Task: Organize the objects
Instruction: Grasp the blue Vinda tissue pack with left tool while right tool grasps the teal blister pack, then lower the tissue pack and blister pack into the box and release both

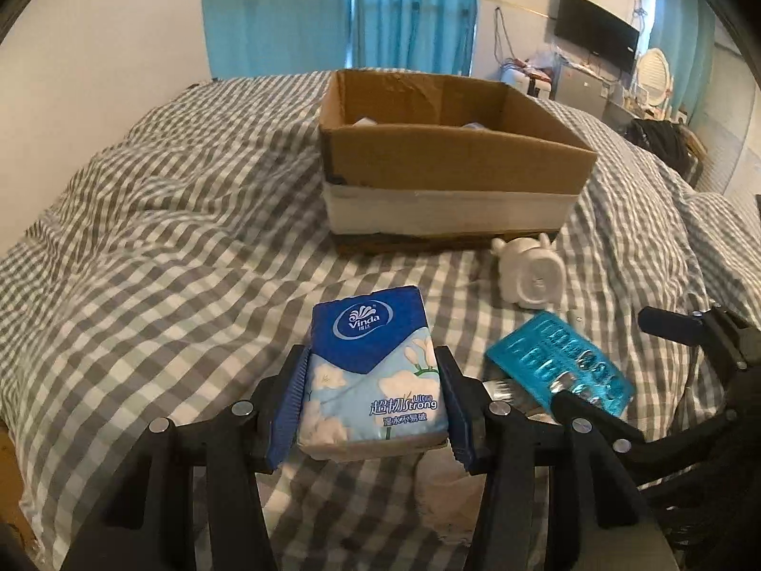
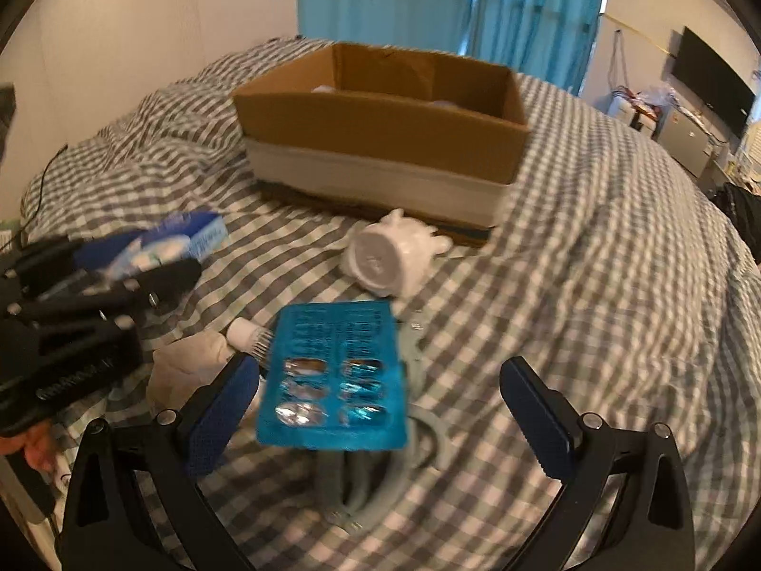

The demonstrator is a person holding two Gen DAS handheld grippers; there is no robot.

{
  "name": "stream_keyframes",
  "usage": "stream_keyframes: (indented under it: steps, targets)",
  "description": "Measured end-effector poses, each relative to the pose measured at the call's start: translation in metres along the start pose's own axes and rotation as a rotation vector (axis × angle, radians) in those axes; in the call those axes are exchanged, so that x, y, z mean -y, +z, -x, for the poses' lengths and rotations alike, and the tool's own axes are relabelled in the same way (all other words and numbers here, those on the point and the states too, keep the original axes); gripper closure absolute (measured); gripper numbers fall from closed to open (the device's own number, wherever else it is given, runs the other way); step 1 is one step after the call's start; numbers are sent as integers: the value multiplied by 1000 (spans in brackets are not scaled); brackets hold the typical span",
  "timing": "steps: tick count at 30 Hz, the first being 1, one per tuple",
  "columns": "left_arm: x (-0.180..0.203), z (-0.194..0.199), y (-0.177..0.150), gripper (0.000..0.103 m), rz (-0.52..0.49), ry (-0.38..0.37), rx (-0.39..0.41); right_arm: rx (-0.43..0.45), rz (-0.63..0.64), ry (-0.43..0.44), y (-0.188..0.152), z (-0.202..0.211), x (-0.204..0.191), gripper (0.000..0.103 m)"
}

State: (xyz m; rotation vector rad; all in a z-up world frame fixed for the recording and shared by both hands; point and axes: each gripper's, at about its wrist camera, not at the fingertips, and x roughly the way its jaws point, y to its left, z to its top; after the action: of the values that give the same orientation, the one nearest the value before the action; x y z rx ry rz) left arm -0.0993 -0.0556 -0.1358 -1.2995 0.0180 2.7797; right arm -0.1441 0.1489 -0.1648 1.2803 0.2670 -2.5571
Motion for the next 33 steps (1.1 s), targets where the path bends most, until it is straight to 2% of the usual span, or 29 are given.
stream_keyframes:
  steps: [9,11,13,16,25,33]
  targets:
    - [-7,-9,-5,50,6,-17,-18,-70,17,14,6,-35,-18,3]
    - [-6,-9,-6,50,6,-22,-18,-88,21,21,5,-38,-18,11]
    - [-5,-7,-6,50,2,-23,-14,-104,22,28,3,-40,-18,30]
    - [-2,-2,-6,50,-3,-26,-7,-96,26,24,1,-35,-18,33]
    - [12,29,3,50,-11,-43,52,22,2,15,5,14,-10,33]
    - [28,59,36,50,-41,-83,131,138,-26,7,14,65,1,33]
